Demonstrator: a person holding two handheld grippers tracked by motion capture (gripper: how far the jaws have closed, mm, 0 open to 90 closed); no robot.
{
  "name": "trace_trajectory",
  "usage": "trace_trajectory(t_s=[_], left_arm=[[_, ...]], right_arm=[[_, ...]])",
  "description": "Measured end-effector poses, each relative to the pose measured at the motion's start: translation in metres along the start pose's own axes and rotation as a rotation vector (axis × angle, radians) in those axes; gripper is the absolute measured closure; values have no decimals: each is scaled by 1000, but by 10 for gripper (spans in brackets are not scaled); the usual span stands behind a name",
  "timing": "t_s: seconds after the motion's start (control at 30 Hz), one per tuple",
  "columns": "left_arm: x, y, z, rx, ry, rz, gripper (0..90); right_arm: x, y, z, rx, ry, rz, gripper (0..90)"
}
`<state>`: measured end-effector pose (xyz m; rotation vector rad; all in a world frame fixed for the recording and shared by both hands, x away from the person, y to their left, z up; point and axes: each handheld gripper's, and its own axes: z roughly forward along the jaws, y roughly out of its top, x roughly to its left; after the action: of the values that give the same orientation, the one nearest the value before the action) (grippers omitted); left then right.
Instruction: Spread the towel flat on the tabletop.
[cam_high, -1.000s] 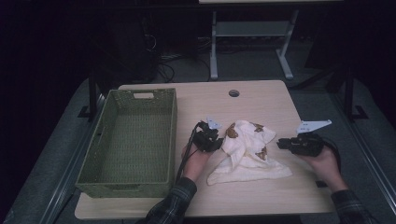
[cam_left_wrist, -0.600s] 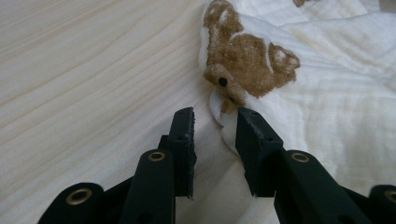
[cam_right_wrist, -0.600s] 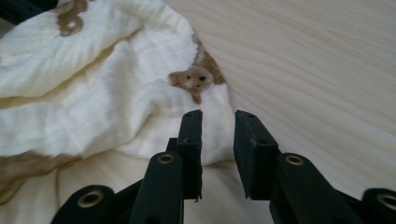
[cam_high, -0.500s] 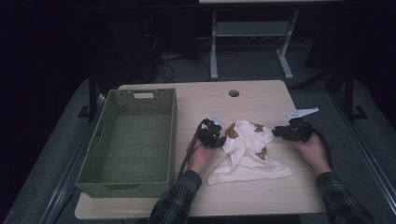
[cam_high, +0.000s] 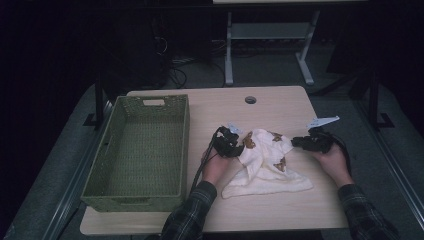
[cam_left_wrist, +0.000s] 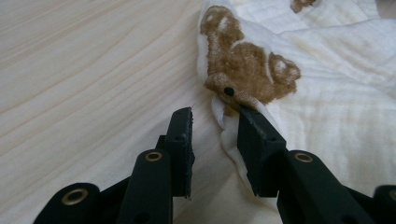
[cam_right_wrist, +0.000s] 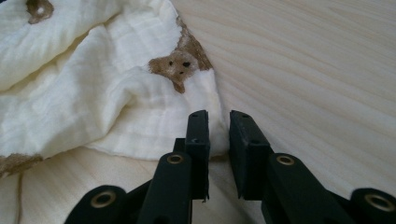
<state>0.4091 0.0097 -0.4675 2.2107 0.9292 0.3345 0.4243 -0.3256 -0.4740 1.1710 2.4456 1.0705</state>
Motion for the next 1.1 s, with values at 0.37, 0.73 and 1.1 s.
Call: trace_trajectory(t_s=[0.37,0.73,1.1], left_arm=[[-3,5,-2,2,4,26,878],[31,23,-18,-53,177,-41,879],[61,33,-17,-50,289,-82,880]], right_arm=[[2,1,-1,-2,16,-11,861],[-25,7,-14,-44,-1,27,863],[-44,24,-15,-51,-41,48,862]])
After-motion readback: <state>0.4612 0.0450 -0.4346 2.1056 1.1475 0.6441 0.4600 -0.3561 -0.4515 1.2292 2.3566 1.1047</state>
